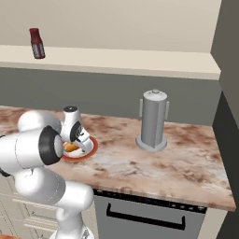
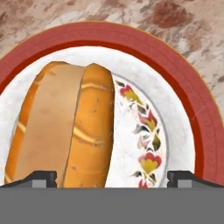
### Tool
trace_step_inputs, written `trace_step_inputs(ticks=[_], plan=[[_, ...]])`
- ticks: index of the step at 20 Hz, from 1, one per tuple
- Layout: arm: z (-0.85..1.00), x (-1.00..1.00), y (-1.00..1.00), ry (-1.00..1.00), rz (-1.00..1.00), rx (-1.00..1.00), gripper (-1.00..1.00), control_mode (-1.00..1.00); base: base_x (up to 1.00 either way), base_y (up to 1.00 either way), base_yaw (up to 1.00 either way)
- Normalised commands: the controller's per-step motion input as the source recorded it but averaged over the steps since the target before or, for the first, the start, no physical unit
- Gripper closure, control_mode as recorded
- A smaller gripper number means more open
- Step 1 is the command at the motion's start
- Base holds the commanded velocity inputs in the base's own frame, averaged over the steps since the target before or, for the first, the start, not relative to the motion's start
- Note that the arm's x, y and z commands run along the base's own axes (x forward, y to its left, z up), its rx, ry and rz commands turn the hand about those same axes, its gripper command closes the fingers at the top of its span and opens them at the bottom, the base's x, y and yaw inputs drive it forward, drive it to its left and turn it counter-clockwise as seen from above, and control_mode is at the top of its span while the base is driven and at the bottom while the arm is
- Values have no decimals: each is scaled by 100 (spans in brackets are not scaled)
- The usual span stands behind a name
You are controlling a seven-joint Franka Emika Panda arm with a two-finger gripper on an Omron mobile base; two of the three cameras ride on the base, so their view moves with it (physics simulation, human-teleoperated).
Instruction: Move the hot dog bun to the plate on the dining table and place the condiment next to that plate. Then navigate to the fridge and take the sausage and place it on the plate as well.
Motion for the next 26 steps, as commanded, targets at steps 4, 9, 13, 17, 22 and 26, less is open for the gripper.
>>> trace_step_inputs(ticks=[4, 9, 13, 17, 22, 26], plan=[[-17, 0, 0, 0, 0, 2, -100, -100, 0, 0, 0], [-23, 0, 0, 0, 0, 1, 100, -100, 0, 0, 0], [-10, -20, 0, -4, 0, 0, 100, -100, 0, 0, 0], [0, -53, -6, -22, -4, 1, 100, -100, 0, 0, 0], [34, -65, -12, -24, -3, 0, 100, -100, 0, 0, 0], [71, -44, -28, -14, 0, 6, 100, -100, 0, 0, 0]])
